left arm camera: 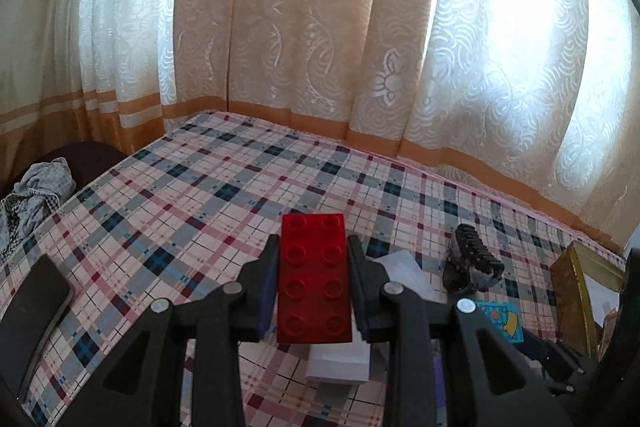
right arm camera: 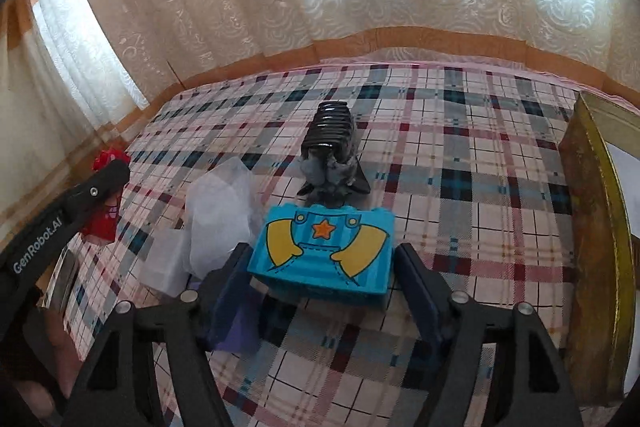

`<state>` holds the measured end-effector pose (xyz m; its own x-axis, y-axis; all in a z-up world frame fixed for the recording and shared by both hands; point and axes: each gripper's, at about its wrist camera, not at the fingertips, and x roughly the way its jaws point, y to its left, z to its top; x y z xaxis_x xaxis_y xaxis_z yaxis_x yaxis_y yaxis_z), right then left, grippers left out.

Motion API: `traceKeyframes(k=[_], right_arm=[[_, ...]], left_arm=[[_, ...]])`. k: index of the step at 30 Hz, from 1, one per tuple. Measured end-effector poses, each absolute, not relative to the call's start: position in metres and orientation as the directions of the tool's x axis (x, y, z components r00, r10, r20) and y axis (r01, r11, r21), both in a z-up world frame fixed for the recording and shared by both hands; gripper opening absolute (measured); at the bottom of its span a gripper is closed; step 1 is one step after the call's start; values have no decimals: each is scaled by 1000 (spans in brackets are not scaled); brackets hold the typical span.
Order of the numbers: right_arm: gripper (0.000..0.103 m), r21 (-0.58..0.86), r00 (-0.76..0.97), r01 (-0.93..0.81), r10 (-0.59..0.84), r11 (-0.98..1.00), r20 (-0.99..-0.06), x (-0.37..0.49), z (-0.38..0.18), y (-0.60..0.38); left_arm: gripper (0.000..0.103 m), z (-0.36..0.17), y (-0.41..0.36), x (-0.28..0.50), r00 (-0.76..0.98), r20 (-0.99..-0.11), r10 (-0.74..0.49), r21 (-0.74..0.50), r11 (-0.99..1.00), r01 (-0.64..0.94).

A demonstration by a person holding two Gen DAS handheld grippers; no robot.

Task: Organize rigid objects
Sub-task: 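Grasp the red Lego brick with the left gripper while the right grasps the teal brick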

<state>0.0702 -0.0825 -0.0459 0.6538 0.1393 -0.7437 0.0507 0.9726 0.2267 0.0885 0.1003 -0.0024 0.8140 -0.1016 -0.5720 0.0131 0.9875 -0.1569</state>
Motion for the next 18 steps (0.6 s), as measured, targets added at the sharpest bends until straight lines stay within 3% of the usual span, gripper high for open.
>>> traceKeyframes(k=[5,12,18], right_arm=[[71,242,676,46,148,969,-722,58,-41,-96],[67,219,819,6,121,976,-561,24,-5,-112],[67,288,855,-30,174,957,-489,14,9,-123]], left_arm=[[30,-6,94,86,817,-568,-100,-132,991,29],[30,-1,86,74,854,-510,-106,-116,992,54],[30,-1,82,68,863,-493,-114,-121,991,62]])
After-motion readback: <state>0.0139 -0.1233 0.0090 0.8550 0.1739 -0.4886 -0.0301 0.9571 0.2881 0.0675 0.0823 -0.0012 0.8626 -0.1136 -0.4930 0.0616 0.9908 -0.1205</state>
